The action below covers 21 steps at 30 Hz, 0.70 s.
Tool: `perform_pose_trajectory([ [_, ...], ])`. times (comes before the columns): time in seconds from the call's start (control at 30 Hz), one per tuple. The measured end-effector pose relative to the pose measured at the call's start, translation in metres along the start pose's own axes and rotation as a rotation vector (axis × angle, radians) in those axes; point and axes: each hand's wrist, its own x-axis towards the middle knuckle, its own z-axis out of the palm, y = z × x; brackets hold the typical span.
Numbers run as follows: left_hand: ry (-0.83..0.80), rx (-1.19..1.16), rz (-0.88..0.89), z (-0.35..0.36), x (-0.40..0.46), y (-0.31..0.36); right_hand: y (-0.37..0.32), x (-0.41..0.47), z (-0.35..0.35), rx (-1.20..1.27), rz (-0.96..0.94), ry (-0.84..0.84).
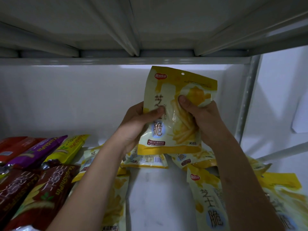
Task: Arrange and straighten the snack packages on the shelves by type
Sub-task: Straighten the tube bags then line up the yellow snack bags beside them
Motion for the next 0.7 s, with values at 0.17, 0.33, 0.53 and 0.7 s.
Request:
perform_pose_trajectory([
  [0.17,0.024,-0.021,0.039,0.0000,0.0011,0.0016,0.0013,-0.0007,-0.0017,-0.021,0.036,-0.079],
  [0.33,0.115,-0.006,0.052,-0.0006,0.0039,0.0003,0.0024,0.0012,0.0003,0.030,0.020,-0.055],
  [0.53,0.109,0.016,0.000,-0.0017,0.0066,0.0010,0.0078,0.0030,0.0001,0.021,-0.040,0.018],
  [0.7,0.219,0.104,0.045,-0.0031,0.0075,0.0019,0.0036,0.0030,-0.0015,0.032,0.037,-0.033],
])
